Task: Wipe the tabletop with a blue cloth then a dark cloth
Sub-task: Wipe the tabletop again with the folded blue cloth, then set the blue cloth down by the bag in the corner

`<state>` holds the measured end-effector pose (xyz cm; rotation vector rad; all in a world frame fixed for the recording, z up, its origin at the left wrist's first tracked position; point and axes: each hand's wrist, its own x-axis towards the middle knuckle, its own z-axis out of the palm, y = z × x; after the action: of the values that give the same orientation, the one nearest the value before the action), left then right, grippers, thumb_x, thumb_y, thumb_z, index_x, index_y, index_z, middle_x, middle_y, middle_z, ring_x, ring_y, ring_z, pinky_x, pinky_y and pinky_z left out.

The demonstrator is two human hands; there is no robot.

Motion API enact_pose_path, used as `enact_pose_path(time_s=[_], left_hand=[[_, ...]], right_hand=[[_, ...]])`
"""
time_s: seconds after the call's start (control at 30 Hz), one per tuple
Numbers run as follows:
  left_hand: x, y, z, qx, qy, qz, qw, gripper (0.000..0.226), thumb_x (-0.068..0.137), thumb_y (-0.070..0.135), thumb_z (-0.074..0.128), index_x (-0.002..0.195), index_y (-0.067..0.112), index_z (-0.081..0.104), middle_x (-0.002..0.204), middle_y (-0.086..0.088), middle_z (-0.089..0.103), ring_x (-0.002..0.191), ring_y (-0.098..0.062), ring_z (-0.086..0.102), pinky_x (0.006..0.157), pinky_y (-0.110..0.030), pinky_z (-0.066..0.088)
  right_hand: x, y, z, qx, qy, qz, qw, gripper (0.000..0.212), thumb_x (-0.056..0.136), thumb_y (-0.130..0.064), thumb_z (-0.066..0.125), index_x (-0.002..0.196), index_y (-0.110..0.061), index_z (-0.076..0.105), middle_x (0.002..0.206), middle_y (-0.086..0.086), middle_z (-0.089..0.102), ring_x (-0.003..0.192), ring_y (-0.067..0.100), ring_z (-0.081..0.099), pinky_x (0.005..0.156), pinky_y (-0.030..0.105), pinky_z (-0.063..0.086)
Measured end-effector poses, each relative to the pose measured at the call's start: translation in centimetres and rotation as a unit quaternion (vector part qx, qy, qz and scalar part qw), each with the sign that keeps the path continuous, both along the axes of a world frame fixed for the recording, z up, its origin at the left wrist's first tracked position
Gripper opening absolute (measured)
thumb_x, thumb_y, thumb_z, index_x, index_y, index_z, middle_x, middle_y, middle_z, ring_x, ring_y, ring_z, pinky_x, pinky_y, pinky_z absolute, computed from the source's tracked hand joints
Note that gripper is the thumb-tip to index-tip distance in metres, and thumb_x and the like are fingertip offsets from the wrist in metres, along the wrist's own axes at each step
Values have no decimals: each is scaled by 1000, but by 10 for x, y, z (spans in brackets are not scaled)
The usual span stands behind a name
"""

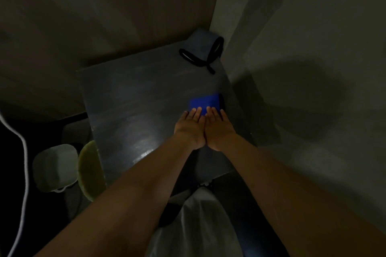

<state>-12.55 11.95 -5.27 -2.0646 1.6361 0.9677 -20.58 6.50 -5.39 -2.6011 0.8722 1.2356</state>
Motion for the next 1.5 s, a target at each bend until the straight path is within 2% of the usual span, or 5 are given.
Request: enact_pose_path(time_s=[0.7, 0.9, 1.0, 1.17, 1.5], left_hand=[[52, -118, -5, -33, -28, 56, 997, 75, 96, 54, 35, 154, 20, 1, 161, -4, -9, 148, -18, -6, 120, -41, -6], [66, -124, -5, -45, -42, 65, 996, 77, 95, 52, 39, 154, 18, 2, 162, -6, -3, 149, -19, -4, 120, -42, -8], [63, -122, -5, -45, -45, 56, 996, 75, 96, 50, 38, 154, 18, 2, 161, -9, -6, 148, -22, -7, 120, -43, -7], [56, -122, -8, -43, -39, 69, 996, 75, 97, 50, 37, 154, 16, 1, 160, -12, -11, 148, -25, -12, 119, -44, -8], [57, -124, -13, -53, -21, 87, 995, 71, 98, 45, 39, 154, 15, 8, 161, -12, -7, 148, -26, -11, 119, -44, -7]], right_hand=[[56, -146, 13, 25, -25, 77, 996, 68, 100, -24, 39, 155, -7, 2, 162, 10, -10, 150, 22, -9, 121, 42, -7], [83, -171, 20, 42, -43, 99, 993, 52, 98, -21, 43, 148, -10, 32, 158, 9, 26, 147, 22, 22, 122, 43, 9], [101, -183, 37, 30, -143, 7, 989, 28, 99, -19, 43, 119, -11, 60, 124, 11, 62, 112, 26, 60, 90, 35, 46], [139, -206, 53, -98, -352, -93, 926, 23, 100, -18, 41, 111, -8, 58, 108, 10, 63, 94, 22, 60, 71, 32, 45], [183, -222, 38, 34, -62, -190, 979, 40, 103, -17, 37, 139, 0, 43, 143, 20, 44, 127, 32, 47, 103, 36, 40]])
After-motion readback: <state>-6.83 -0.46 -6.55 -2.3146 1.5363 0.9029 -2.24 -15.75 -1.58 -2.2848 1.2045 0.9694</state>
